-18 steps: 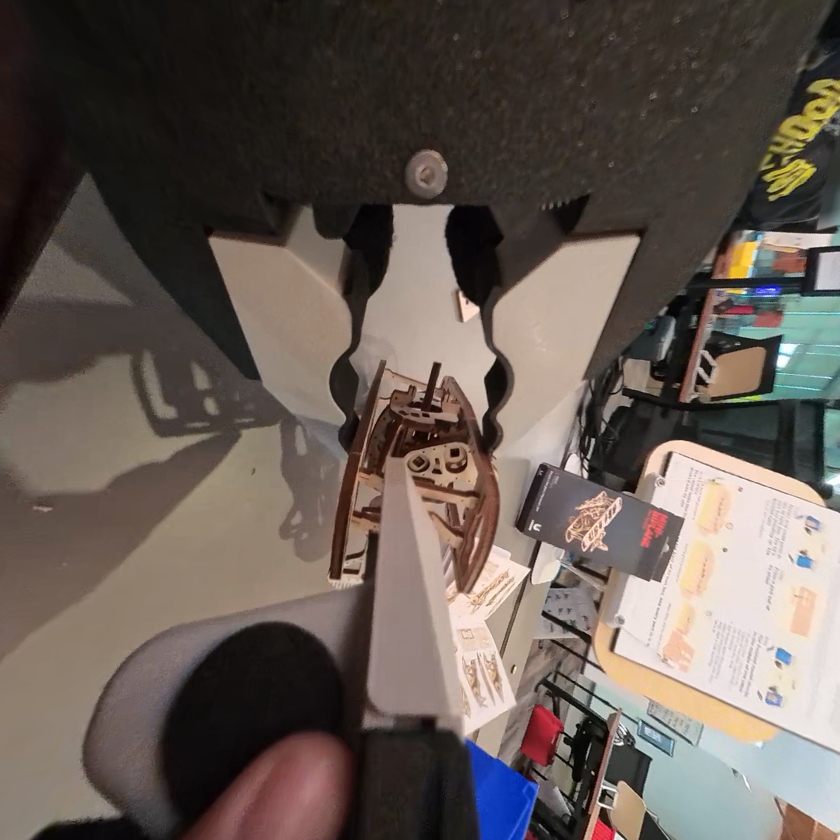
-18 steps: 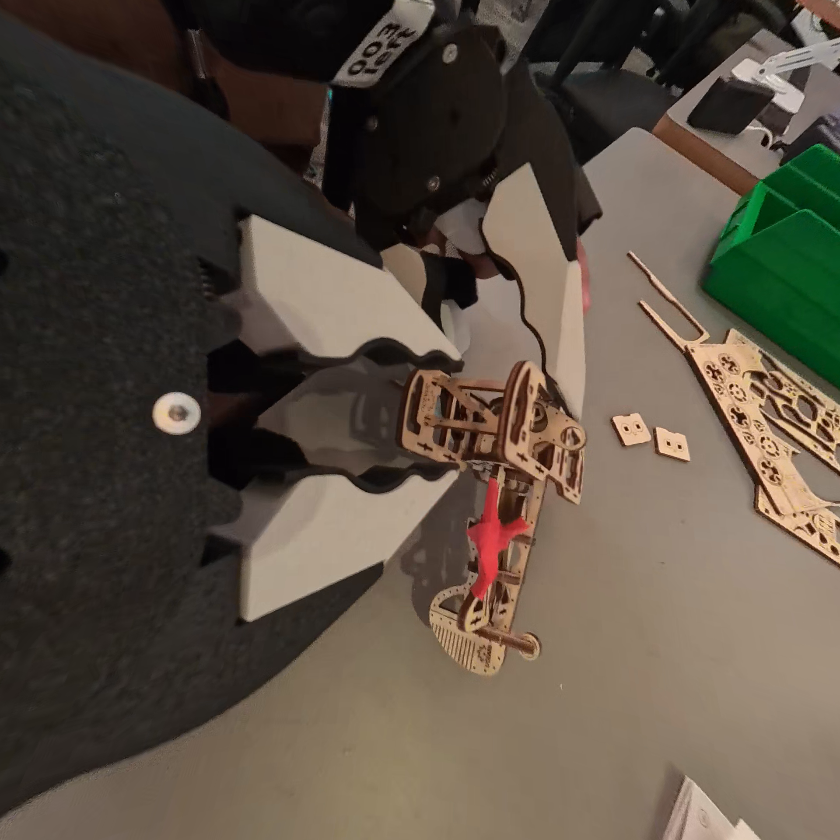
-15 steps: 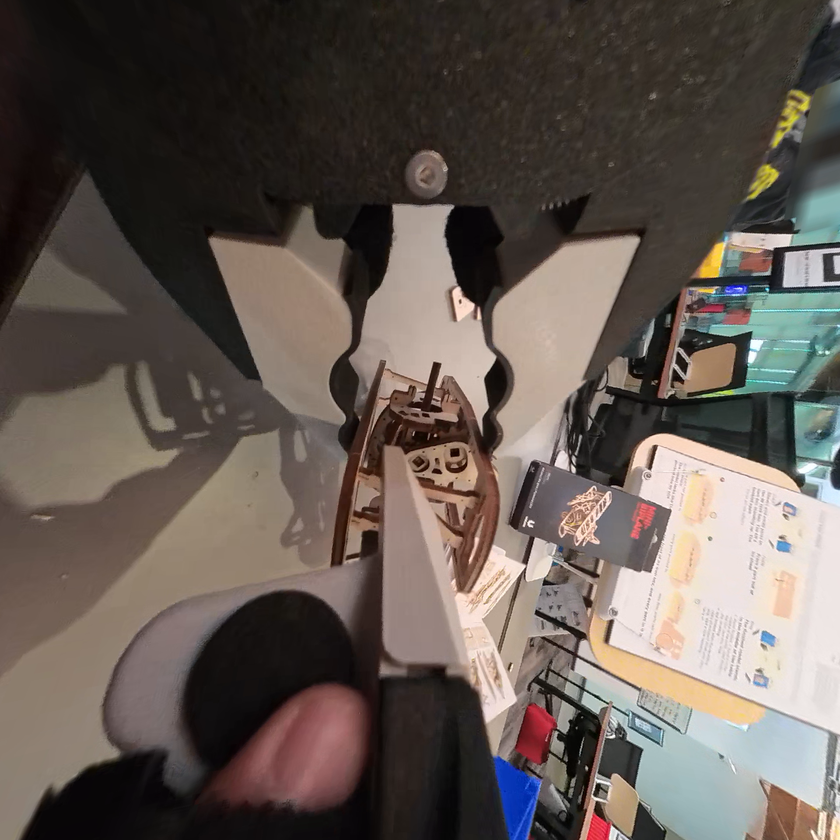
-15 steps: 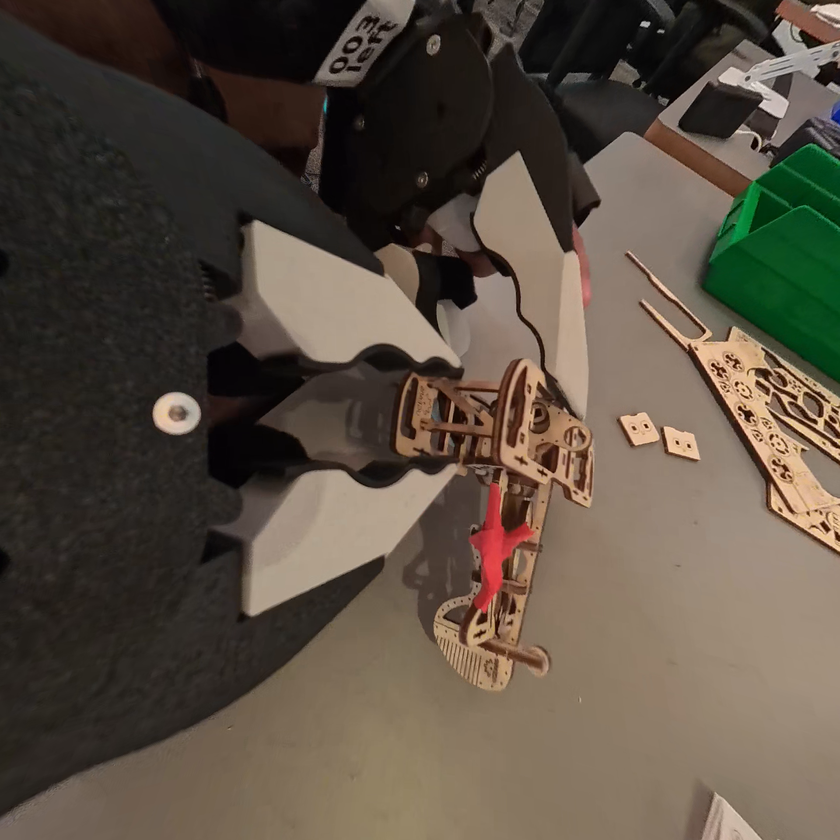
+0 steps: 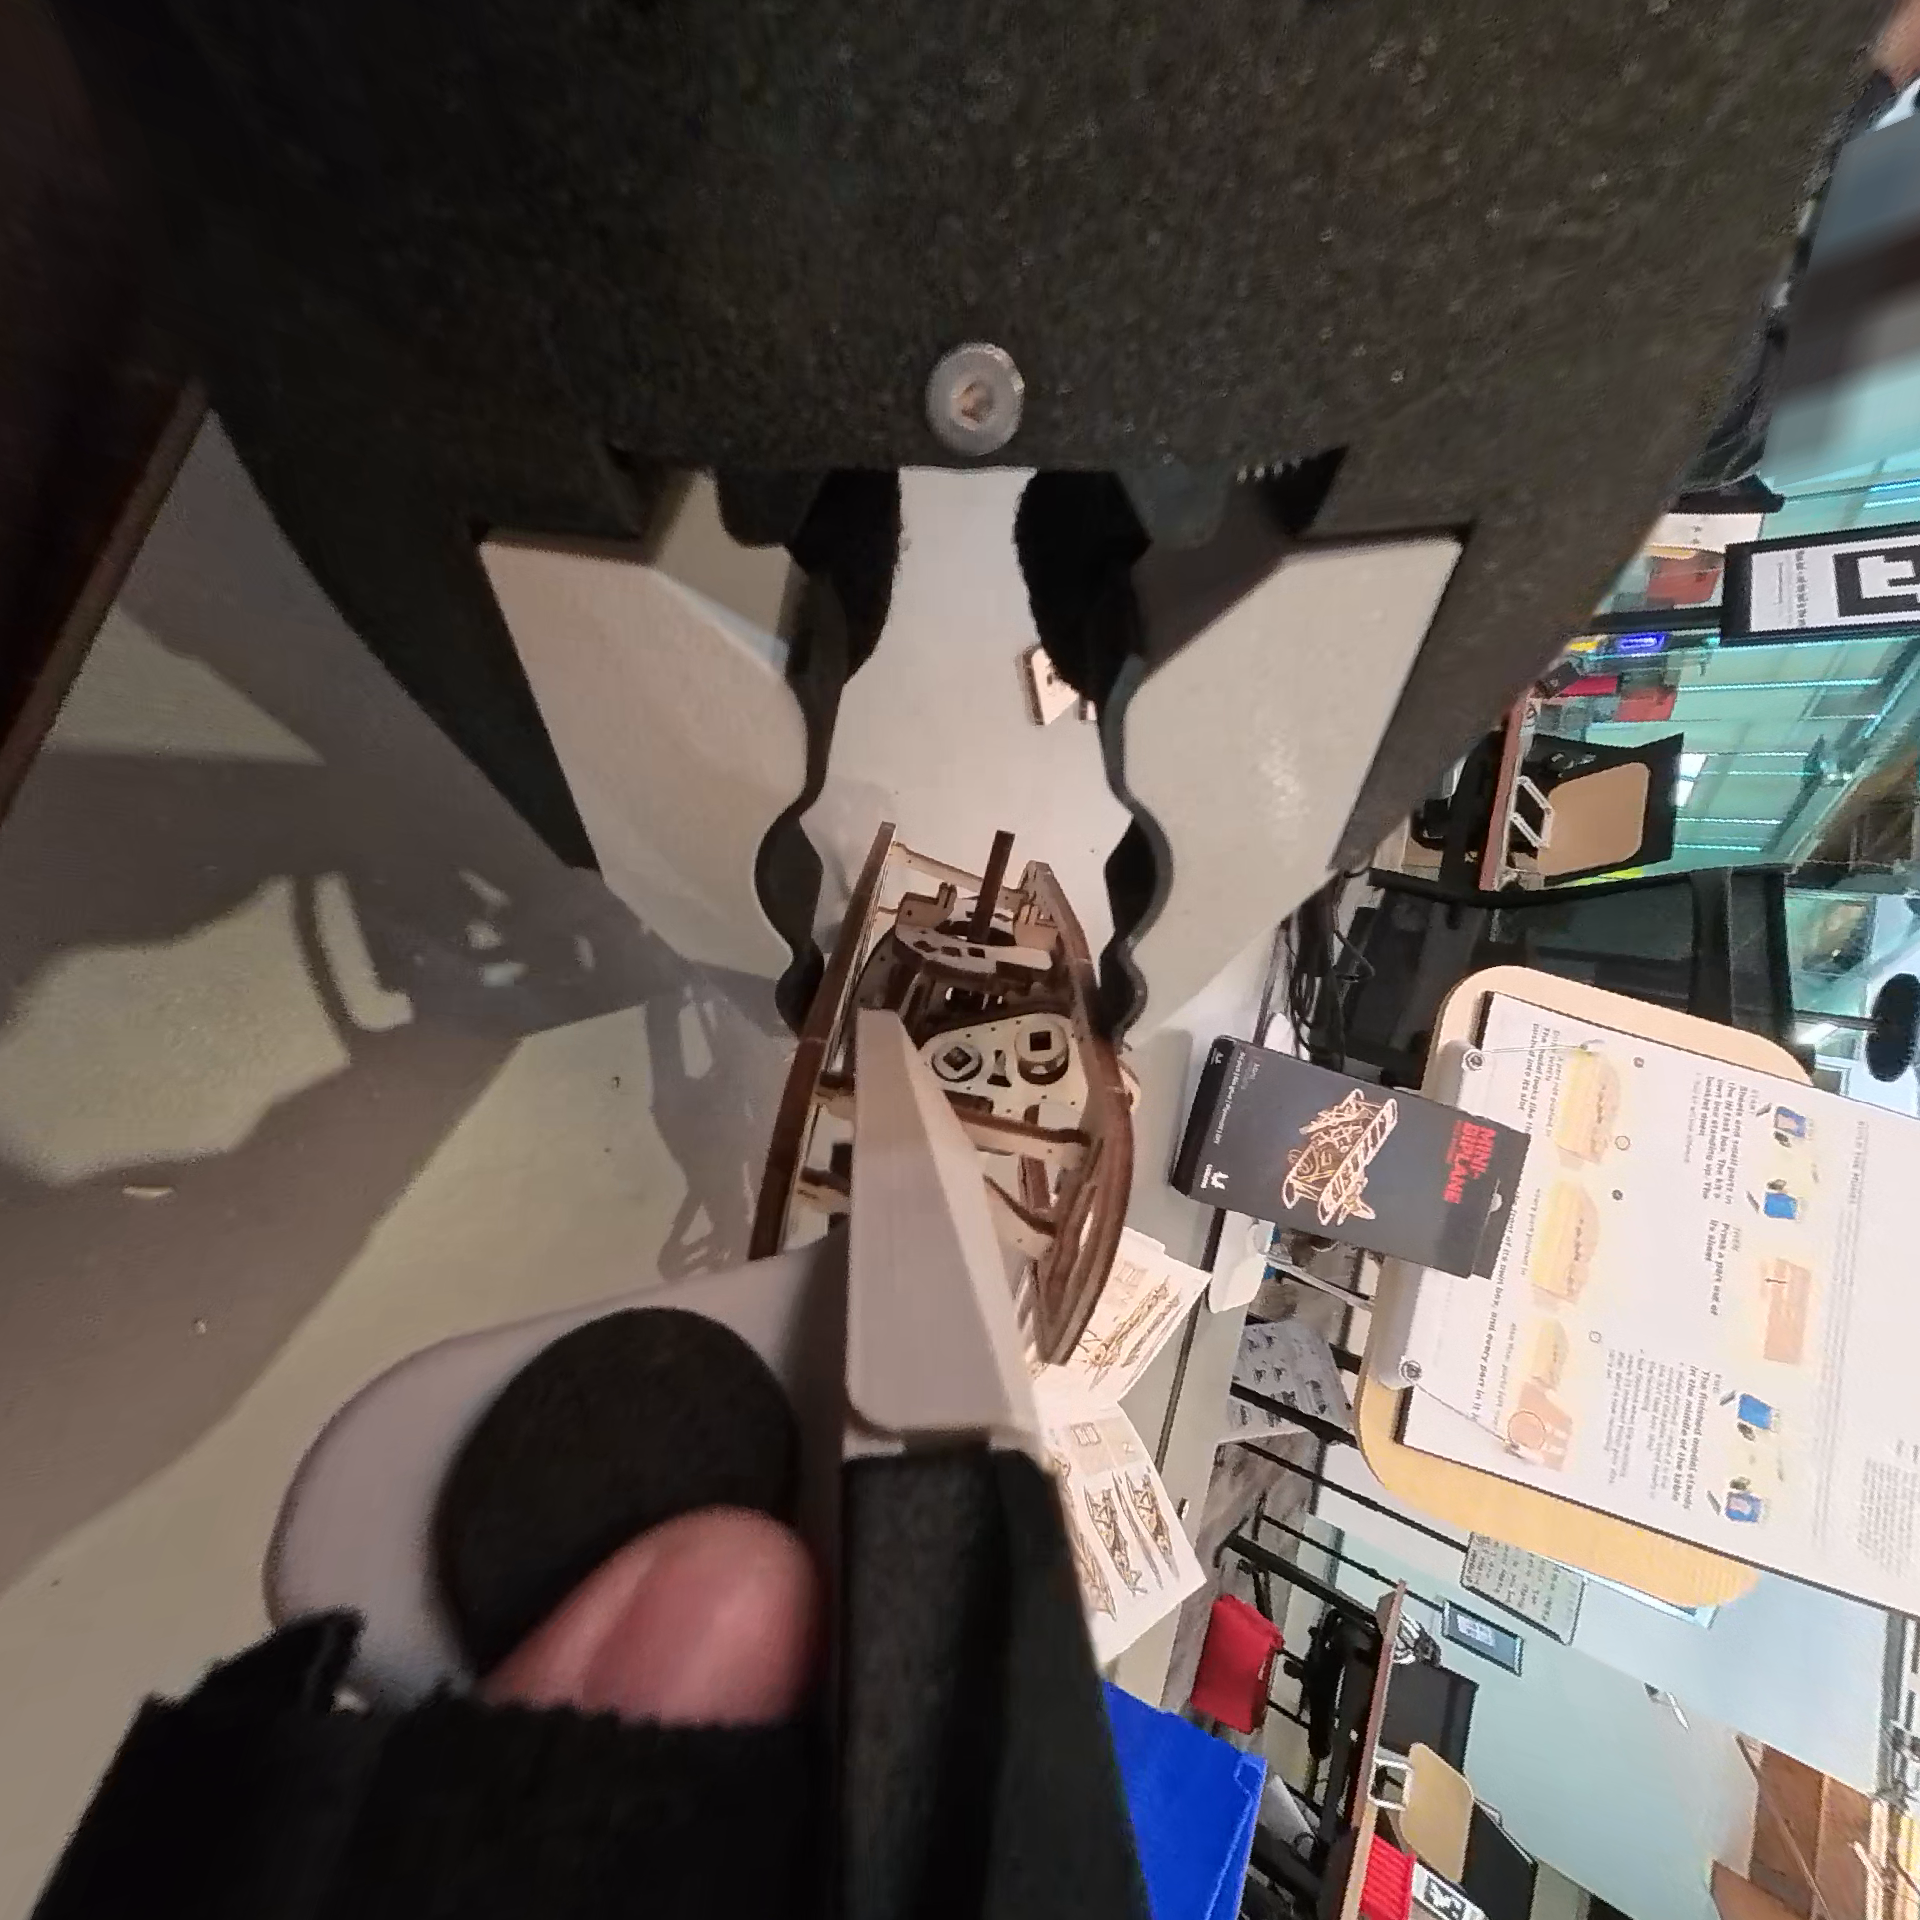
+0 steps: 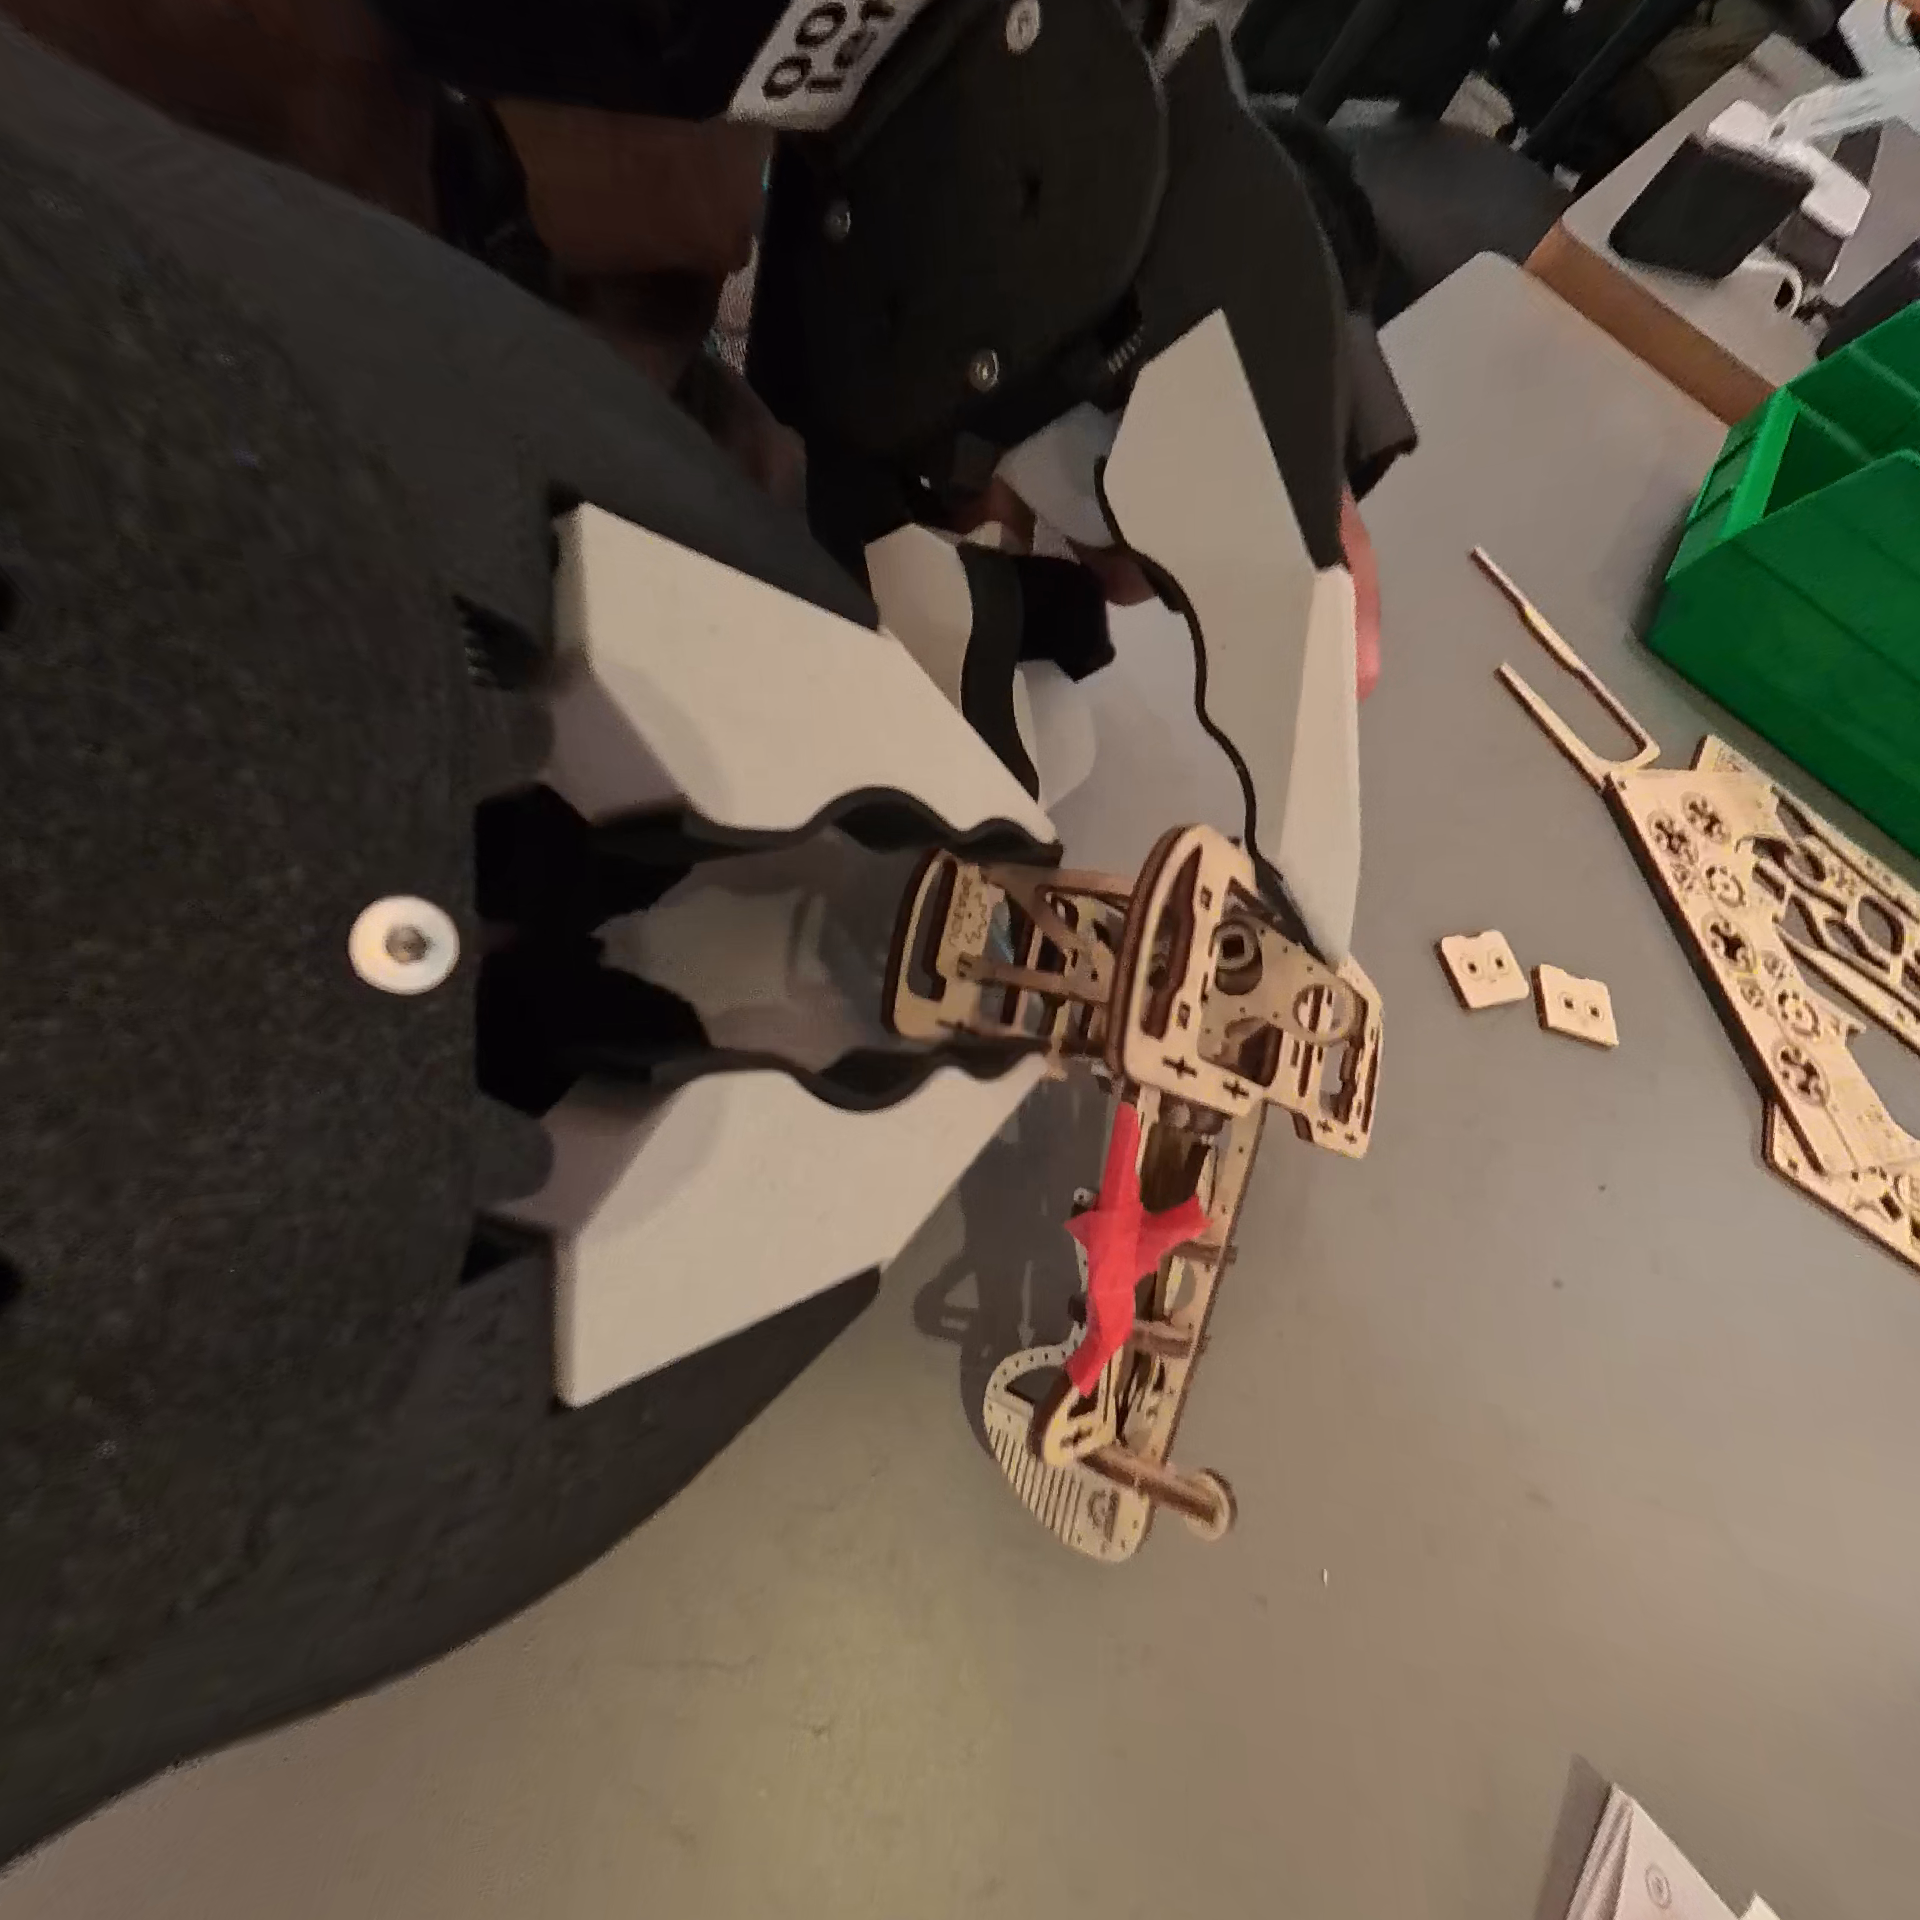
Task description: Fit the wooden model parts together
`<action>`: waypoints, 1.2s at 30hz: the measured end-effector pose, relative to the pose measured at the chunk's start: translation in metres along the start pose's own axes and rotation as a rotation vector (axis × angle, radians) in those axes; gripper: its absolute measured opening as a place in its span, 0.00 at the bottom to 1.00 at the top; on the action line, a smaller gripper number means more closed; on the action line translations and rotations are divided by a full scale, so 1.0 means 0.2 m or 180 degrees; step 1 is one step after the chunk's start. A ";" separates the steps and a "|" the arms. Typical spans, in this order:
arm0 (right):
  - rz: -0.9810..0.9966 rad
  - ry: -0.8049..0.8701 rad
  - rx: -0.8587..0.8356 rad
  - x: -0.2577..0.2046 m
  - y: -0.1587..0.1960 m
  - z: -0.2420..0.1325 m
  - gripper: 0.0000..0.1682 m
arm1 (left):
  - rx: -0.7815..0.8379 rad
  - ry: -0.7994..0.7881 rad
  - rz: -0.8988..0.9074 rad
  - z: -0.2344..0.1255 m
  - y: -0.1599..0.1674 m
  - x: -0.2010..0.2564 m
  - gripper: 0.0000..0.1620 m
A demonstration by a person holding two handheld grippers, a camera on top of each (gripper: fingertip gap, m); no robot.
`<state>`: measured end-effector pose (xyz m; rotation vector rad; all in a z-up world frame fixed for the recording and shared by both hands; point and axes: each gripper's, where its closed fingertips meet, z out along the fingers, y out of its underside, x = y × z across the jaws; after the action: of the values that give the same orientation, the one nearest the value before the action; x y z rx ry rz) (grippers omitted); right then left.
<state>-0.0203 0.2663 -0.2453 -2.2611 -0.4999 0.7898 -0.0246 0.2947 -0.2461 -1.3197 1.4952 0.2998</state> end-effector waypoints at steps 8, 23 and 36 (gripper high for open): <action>0.0402 -0.0129 -0.0094 0.01 0.04 0.01 0.24 | -0.0024 -0.0006 0.0061 0.00 -0.01 0.01 0.31; 0.0513 -0.0170 -0.0019 0.03 0.05 0.00 0.23 | -0.0089 0.0004 0.0125 0.01 -0.02 0.02 0.31; -0.2756 0.0338 -0.0420 -0.03 -0.07 -0.17 0.45 | -0.0034 0.0280 -0.0149 0.00 -0.02 -0.02 0.31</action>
<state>-0.0049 0.2568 -0.2128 -1.8877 -1.3719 0.1905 -0.0223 0.2961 -0.2421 -1.3897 1.5353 0.2222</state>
